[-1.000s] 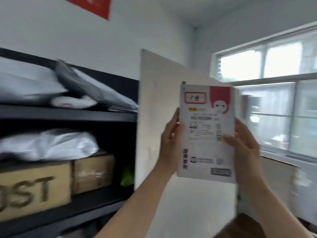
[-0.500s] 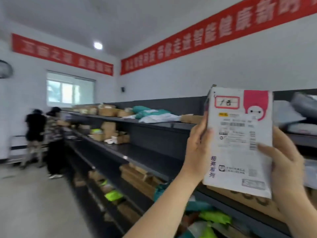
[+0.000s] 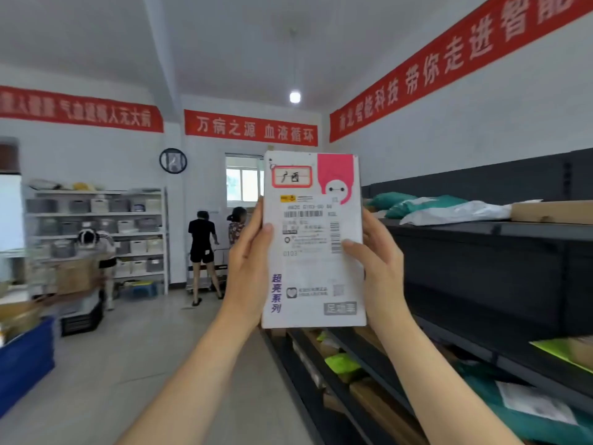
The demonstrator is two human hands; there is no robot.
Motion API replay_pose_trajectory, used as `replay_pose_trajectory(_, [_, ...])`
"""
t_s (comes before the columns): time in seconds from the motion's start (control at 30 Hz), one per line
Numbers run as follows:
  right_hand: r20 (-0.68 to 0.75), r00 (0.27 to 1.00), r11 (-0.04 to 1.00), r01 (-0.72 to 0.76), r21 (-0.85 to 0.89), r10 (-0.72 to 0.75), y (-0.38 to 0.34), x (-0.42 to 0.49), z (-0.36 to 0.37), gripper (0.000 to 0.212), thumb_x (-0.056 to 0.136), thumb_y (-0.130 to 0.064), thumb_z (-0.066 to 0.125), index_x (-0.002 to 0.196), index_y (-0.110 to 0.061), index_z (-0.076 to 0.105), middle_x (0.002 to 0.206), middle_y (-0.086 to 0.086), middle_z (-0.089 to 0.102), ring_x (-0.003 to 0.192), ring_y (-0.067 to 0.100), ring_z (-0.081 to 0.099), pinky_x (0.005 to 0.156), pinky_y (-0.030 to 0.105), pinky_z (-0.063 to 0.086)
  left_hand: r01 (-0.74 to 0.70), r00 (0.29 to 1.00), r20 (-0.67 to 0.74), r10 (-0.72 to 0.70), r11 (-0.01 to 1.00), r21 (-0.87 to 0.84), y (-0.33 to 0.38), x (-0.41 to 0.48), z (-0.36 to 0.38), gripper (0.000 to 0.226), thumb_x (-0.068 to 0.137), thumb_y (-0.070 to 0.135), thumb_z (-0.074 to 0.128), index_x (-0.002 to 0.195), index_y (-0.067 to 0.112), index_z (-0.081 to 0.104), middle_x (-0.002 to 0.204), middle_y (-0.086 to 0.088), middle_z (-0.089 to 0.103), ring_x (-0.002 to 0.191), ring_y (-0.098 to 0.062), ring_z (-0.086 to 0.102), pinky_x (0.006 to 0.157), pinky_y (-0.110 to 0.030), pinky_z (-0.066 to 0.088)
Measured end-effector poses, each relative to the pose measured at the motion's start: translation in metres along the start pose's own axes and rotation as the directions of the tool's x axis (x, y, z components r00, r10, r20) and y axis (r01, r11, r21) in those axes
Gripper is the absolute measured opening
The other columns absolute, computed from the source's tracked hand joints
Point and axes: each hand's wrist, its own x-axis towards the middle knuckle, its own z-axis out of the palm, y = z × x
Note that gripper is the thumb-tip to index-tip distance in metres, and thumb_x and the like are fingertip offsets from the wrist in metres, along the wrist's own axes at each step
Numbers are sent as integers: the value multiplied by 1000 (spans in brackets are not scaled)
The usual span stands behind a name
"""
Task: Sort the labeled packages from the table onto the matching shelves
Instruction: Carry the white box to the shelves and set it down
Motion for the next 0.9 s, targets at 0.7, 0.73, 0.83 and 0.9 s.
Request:
replay_pose_trajectory(0.7, [271,960,946,-152,285,72,127,92,34,49,75,-9,58,122,-20,61,113,4,72,102,23,70,69,29,58,24,961,-276,29,982,189,-68,67,-39,40,100,14,41,124,43,55,127,8,66,112,-13,65,88,-32,56])
replay_pose_trajectory(0.73, [284,956,950,-149,273,69,132,100,27,49,75,-9,58,122,-23,61,113,3,72,102,22,70,69,28,58,29,955,-296,28,982,185,-76,71,-33,40,100,14,41,125,42,55,126,9,66,112,-12,65,86,-30,57])
replay_pose_trajectory(0.83, [298,952,948,-153,278,67,149,117,12,50,75,-10,58,124,-21,60,116,3,71,104,21,70,71,30,58,48,946,-322,18,980,195,-95,82,-19,41,100,14,40,131,37,54,123,10,68,108,-11,67,80,-26,58])
replay_pose_trajectory(0.9, [296,952,944,-162,288,73,161,125,9,50,75,-10,57,124,-21,60,114,2,71,106,20,69,74,32,58,53,944,-330,23,974,220,-103,89,-15,40,100,14,40,128,39,55,121,10,69,105,-10,68,76,-24,58])
